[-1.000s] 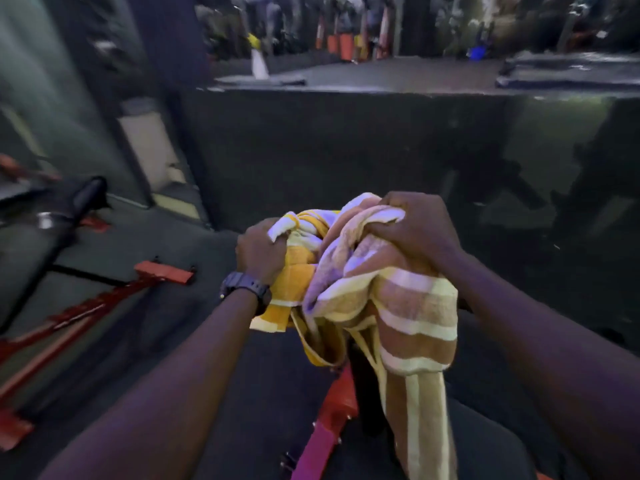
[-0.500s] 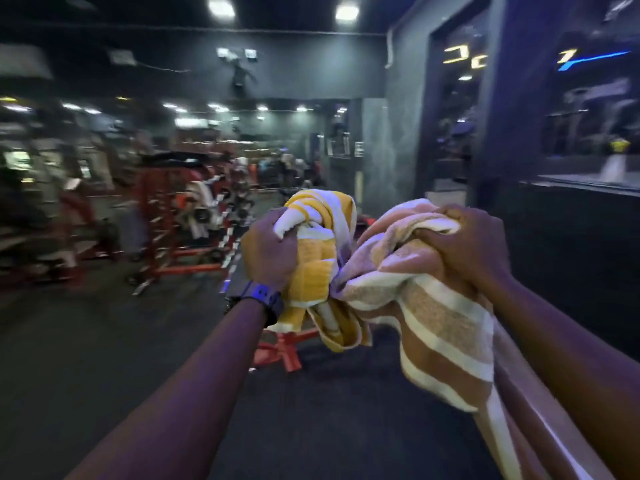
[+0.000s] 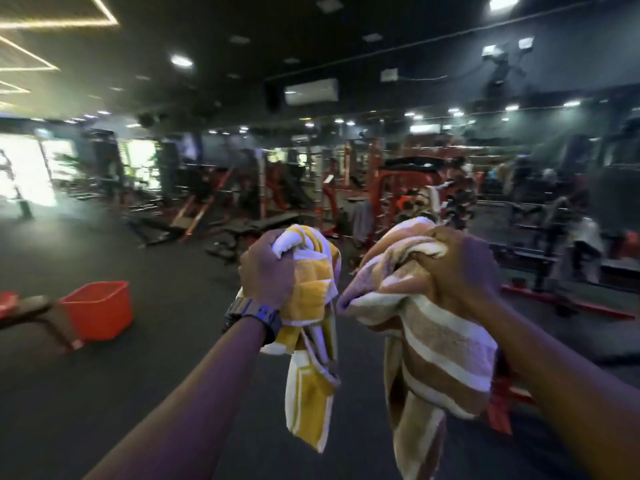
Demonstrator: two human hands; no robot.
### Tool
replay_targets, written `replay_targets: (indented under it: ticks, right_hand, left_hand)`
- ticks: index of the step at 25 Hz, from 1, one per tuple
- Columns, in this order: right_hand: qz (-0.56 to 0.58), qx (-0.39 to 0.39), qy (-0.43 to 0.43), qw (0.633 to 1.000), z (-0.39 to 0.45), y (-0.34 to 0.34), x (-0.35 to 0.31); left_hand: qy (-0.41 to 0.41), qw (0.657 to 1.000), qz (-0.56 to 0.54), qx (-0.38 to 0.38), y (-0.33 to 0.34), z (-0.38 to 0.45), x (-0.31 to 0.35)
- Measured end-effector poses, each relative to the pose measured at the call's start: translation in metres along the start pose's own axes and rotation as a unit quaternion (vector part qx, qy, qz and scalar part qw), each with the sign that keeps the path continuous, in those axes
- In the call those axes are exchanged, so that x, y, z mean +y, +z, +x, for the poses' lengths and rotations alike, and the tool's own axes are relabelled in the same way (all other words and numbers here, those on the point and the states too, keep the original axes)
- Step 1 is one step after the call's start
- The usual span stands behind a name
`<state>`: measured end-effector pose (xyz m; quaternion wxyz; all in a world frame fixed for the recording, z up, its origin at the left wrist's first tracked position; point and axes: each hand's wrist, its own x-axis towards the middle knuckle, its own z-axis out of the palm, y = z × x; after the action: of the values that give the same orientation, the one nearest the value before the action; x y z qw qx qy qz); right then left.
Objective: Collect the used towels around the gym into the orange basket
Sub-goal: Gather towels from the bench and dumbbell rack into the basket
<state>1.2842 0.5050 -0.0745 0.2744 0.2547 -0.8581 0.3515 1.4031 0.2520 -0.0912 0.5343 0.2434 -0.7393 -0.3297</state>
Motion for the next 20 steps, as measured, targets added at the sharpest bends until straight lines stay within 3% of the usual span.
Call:
replay_targets:
  ticks: [2,4,12,20]
  right_hand:
    - [0.068,-0.046,-0.019,0.996,0.025,0.057,-0.014]
    - [0.046,-0.061,-0.058,0.995,0.043,0.102,-0.038]
    - [0.16,-0.126,-0.186,0.961,0.081,0.217,-0.126]
    - [0.223,-0.178,-0.249,0.926,0.103,0.341,-0.204]
  left_hand:
    - [0.015,0.999,0.018,0.044,-0.025,0.024,-0.035]
    - [0.026,0.995,0.062,0.07,-0.046,0.042,-0.062]
    - [-0.032,0.954,0.253,0.158,-0.104,0.079,-0.129]
    - [-0.048,0.911,0.311,0.267,-0.148,0.114,-0.189]
